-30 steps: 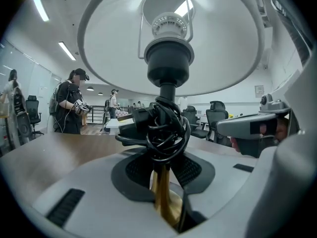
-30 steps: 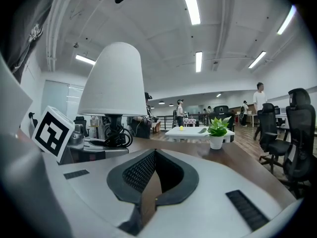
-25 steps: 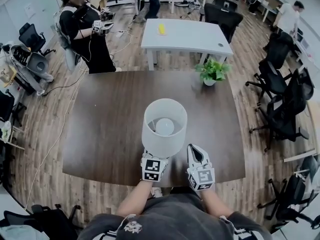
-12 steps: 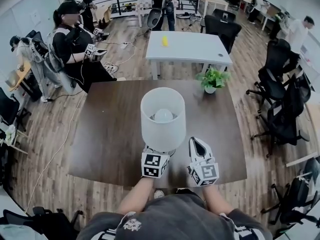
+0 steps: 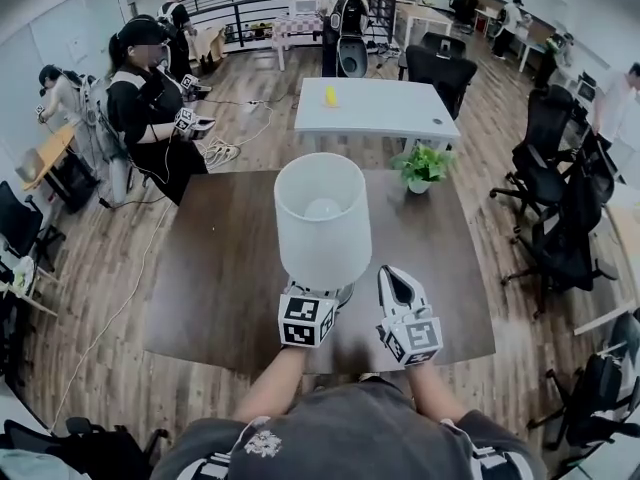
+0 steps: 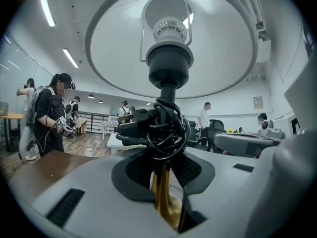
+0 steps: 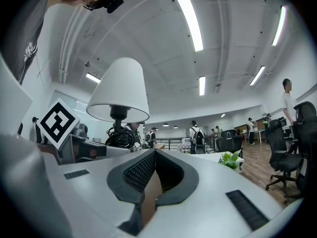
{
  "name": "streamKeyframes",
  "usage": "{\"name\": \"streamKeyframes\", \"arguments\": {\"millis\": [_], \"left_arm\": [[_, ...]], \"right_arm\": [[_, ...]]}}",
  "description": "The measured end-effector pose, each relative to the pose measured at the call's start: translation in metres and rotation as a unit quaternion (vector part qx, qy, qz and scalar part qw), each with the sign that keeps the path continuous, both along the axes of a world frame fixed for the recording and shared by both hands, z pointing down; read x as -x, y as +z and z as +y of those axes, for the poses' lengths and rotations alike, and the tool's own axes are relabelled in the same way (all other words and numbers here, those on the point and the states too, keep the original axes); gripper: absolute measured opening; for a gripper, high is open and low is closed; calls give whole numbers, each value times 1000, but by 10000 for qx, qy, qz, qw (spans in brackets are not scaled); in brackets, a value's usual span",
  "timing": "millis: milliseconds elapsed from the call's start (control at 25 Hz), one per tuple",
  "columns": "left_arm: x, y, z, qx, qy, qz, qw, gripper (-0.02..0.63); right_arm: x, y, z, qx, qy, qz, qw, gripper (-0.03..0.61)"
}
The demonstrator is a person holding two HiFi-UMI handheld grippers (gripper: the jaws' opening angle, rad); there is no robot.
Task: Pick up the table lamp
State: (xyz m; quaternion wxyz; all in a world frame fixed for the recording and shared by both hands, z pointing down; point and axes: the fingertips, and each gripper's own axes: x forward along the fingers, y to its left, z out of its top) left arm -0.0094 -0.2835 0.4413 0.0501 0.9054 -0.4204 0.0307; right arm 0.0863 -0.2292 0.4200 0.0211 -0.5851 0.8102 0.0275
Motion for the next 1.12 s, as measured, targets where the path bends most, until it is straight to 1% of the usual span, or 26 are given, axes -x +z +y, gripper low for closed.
{"name": "streamKeyframes", "arguments": {"millis": [160, 560, 800, 1120], "left_arm": [[5, -4, 5, -44, -16, 10, 10000, 101], [-1, -4, 18, -76, 54, 40, 9999, 101], [-2, -5, 18, -145, 27, 33, 9999, 101], [-2, 1, 19, -129, 11, -13, 9999, 101]], "right_arm": [[6, -3, 8, -32, -49, 70, 10000, 25], [2, -13, 20, -140, 1, 137, 9998, 25], [4, -18, 18, -225, 31, 125, 9997, 25], [0, -15, 15, -141, 199, 291, 9993, 25]]}}
